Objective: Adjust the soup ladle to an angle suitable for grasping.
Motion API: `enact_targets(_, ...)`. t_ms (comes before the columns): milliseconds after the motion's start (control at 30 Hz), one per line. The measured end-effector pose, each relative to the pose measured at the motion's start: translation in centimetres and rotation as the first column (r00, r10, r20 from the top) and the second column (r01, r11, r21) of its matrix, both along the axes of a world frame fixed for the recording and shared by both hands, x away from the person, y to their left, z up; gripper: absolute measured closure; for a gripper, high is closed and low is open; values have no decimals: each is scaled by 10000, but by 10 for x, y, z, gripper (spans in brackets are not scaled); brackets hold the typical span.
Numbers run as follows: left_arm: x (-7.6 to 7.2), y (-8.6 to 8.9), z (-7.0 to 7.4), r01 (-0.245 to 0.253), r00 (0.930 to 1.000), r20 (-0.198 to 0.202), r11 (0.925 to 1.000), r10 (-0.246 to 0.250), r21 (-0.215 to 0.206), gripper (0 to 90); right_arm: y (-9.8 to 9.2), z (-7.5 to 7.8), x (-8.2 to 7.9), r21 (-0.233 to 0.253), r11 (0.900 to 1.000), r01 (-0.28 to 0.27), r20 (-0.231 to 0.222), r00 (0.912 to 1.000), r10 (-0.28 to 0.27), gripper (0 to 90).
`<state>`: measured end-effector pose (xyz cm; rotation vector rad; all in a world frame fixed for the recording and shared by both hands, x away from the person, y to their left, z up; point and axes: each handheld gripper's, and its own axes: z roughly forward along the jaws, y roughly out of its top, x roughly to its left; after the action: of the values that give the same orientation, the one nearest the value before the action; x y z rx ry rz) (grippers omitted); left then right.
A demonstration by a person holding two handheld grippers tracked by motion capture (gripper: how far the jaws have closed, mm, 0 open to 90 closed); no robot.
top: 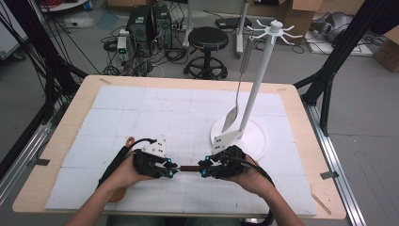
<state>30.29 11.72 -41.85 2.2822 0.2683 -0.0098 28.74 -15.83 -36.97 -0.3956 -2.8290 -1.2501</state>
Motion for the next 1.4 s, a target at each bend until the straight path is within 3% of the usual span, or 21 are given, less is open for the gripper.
enact_targets(233, -4, -1, 3, 343, 9993, 145, 9994, -344, 73, 791, -5, 2, 7, 360, 9993, 93, -328, 9994, -82, 693)
enact_targets(500, -3, 5, 9, 173, 9996, 224, 9997, -169, -186, 822, -19, 5, 12, 1012, 9890, 1077, -461, 9936, -1034, 538)
enact_targets(767, -2, 9, 15, -71, 9997, 242, 9990, 82, -433, 835, -26, -1, 14, 1669, 9689, 1827, -554, 9829, -1758, 418)
enact_targets(800, -2, 9, 15, -128, 9997, 201, 9979, 141, -640, 836, -26, -3, 13, 1725, 9665, 1902, -641, 9813, -1817, 411)
enact_targets(933, -2, 10, 19, -227, 9993, 290, 9967, 250, -778, 837, -21, -4, 13, 2053, 9568, 2057, -647, 9784, -1965, 376)
enact_targets(1100, -2, 11, 24, -489, 9979, 361, 9932, 530, -1057, 837, -13, -2, 13, 2571, 9359, 2408, -725, 9705, -2298, 331)
enact_targets(1133, -2, 11, 24, -540, 9977, 357, 9924, 583, -1108, 837, -11, -1, 13, 2604, 9360, 2370, -784, 9714, -2242, 323)
enact_targets(1267, -2, 11, 27, -688, 9963, 420, 9901, 744, -1226, 837, -3, 0, 12, 2796, 9307, 2358, -748, 9718, -2237, 370)
enact_targets(1400, -2, 11, 30, -802, 9951, 472, 9880, 871, -1320, 837, 2, 4, 12, 3249, 9122, 2495, -820, 9684, -2356, 437)
